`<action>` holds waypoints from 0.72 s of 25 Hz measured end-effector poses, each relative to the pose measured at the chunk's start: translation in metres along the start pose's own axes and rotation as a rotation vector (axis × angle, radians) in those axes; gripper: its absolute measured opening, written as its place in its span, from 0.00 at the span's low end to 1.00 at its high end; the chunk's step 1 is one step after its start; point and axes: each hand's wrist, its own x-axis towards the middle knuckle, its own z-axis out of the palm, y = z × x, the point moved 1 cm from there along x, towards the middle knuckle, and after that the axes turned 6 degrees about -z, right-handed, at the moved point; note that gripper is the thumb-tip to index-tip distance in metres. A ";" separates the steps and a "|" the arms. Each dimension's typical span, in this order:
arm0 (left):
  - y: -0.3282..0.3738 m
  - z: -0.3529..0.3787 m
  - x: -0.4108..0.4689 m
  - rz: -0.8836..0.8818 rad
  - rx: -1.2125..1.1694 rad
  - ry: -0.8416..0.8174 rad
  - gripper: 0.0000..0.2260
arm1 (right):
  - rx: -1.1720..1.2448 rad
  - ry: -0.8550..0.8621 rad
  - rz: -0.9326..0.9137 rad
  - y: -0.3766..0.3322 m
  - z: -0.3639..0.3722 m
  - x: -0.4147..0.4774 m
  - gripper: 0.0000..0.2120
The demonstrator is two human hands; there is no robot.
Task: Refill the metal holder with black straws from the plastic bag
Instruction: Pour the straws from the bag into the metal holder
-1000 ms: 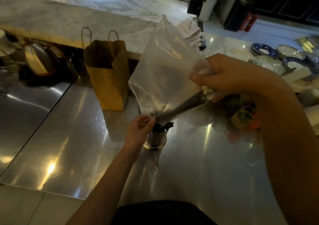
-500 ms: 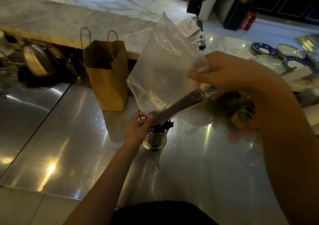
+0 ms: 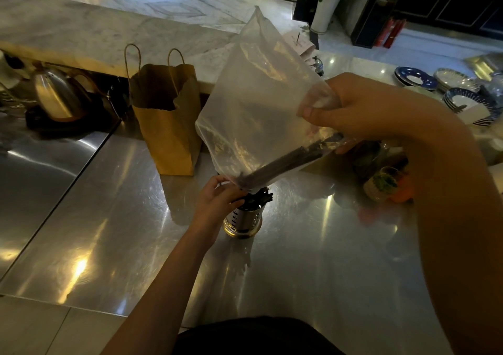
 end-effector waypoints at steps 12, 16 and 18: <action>-0.012 -0.010 0.016 0.119 0.378 0.062 0.11 | -0.141 -0.042 -0.056 0.000 0.000 0.001 0.13; -0.013 -0.010 0.015 0.152 0.463 0.099 0.13 | -0.125 -0.056 -0.059 0.000 0.000 0.001 0.10; -0.010 -0.008 0.013 0.196 0.464 0.092 0.11 | -0.132 -0.053 -0.064 0.001 -0.001 -0.001 0.10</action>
